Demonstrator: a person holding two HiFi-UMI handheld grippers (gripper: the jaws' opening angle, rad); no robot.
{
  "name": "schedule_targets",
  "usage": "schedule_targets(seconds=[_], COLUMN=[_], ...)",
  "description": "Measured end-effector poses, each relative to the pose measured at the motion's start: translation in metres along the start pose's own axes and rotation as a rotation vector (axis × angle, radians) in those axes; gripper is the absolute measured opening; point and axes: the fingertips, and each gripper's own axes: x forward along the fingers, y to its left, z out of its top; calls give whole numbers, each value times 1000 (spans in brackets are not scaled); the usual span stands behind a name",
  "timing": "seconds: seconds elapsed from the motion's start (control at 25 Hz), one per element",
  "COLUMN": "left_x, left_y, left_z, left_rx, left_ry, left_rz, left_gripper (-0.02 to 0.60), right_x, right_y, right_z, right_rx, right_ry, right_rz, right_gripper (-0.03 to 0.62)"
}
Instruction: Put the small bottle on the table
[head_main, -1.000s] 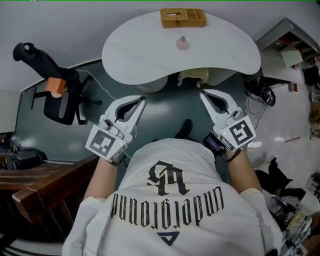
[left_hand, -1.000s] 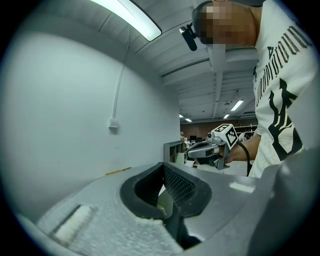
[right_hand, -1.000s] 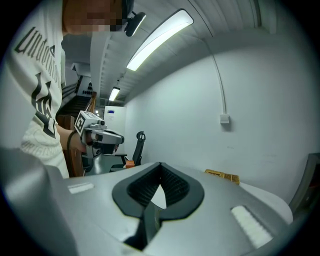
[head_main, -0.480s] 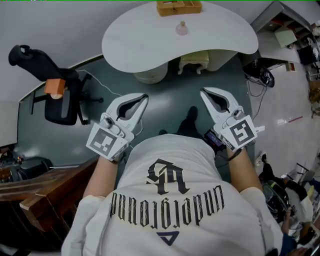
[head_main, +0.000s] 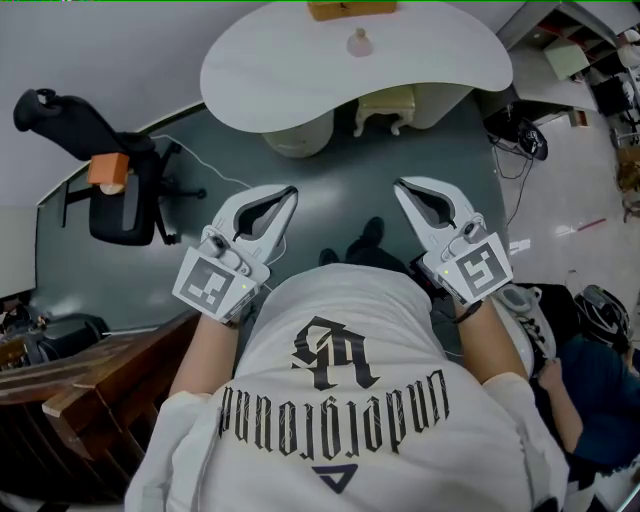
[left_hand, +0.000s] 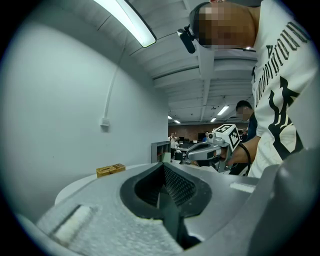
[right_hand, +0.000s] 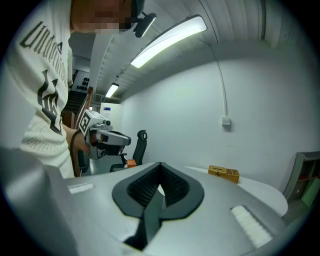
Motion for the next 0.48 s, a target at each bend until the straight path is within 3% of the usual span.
schedule_targets(seconds=[0.48], left_x=[-16], left_y=[-12], left_z=[-1], left_rx=[4], left_ry=[-3], left_rz=[4], left_gripper=[8], right_x=[-10], right_y=[18], right_z=[7], right_rx=[-30], right_ry=[-6], right_rz=[4], right_gripper=[2])
